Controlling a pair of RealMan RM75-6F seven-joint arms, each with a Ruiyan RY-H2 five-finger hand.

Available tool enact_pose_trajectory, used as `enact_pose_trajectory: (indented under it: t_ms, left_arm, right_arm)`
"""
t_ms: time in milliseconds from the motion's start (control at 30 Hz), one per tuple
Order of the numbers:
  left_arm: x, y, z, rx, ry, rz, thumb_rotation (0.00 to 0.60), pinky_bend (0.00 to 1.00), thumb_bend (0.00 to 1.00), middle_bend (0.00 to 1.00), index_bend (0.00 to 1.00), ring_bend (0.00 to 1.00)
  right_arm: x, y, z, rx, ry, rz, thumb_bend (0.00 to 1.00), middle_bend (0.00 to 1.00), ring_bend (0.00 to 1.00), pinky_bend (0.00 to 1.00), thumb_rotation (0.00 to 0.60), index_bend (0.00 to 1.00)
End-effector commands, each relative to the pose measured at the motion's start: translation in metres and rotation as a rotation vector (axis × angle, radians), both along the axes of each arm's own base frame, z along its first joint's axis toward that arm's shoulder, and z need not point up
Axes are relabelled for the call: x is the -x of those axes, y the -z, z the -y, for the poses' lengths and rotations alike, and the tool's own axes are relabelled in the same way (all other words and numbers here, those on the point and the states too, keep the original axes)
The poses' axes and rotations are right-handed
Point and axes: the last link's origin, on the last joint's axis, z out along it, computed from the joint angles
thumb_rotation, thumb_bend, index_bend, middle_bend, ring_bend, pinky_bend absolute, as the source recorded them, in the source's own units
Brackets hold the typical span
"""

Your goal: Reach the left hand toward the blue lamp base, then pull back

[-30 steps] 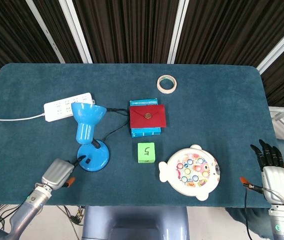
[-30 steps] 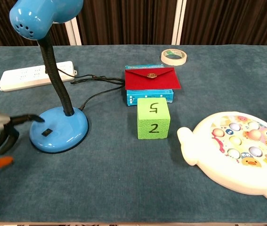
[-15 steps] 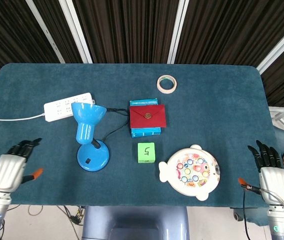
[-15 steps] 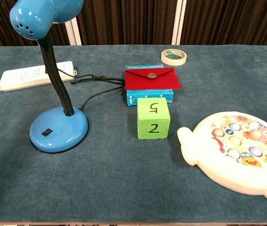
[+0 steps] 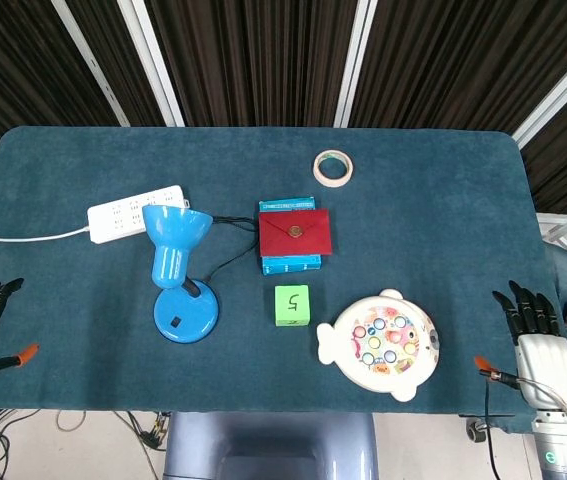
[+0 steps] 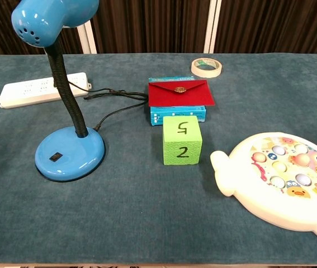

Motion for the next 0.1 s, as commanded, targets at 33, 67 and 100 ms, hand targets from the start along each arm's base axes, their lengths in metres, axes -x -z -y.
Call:
enact_pose_trajectory:
  t_ms: [33,67,100]
  left_arm:
    - [-0.0017,-0.0021,0.0002,-0.020,0.016,0.011,0.600,0.16,0.12,0.18,0.12,0.10]
    - [-0.0013,-0.0026,0.0006,-0.025,0.018,0.012,0.600,0.16,0.12,0.18,0.12,0.10]
    - [-0.0009,-0.0027,0.0007,-0.026,0.018,0.011,0.600,0.15,0.12,0.17,0.12,0.10]
  right_arm:
    - [0.0003,-0.0003,0.0001,0.002,0.003,0.003,0.14,0.01,0.01,0.00,0.600,0.13]
    - [0.0002,-0.0002,0.0000,0.001,0.003,0.004,0.14,0.01,0.01,0.00,0.600,0.13]
    - [0.0001,-0.0001,-0.0001,0.001,0.003,0.004,0.14,0.01,0.01,0.00,0.600,0.13]
